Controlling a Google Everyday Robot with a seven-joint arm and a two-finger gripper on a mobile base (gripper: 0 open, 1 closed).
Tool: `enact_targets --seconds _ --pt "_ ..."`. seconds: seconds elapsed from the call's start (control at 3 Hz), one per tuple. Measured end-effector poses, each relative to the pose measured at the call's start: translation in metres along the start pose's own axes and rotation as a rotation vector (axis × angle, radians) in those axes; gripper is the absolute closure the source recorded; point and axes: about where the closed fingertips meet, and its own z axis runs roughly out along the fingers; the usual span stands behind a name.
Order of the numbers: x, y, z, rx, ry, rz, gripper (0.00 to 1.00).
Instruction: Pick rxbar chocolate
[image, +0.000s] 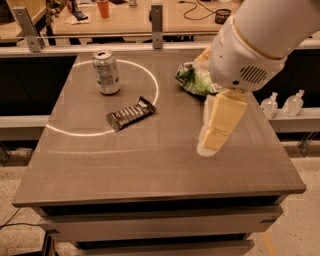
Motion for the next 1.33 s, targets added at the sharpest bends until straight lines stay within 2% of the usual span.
enact_targets --seconds 0.33,0.67,1.0,1.33 --pt "-0.042 -0.006 0.022 -0.054 -0.025 -0.079 0.0" --pt "-0.065 -0.036 0.037 -0.091 -0.027 -0.162 0.0" --pt "-0.07 -0.076 0.045 -0.13 -0.068 -0.218 0.0" --pt "-0.075 -0.106 0.057 -0.171 -0.17 -0.264 0.0"
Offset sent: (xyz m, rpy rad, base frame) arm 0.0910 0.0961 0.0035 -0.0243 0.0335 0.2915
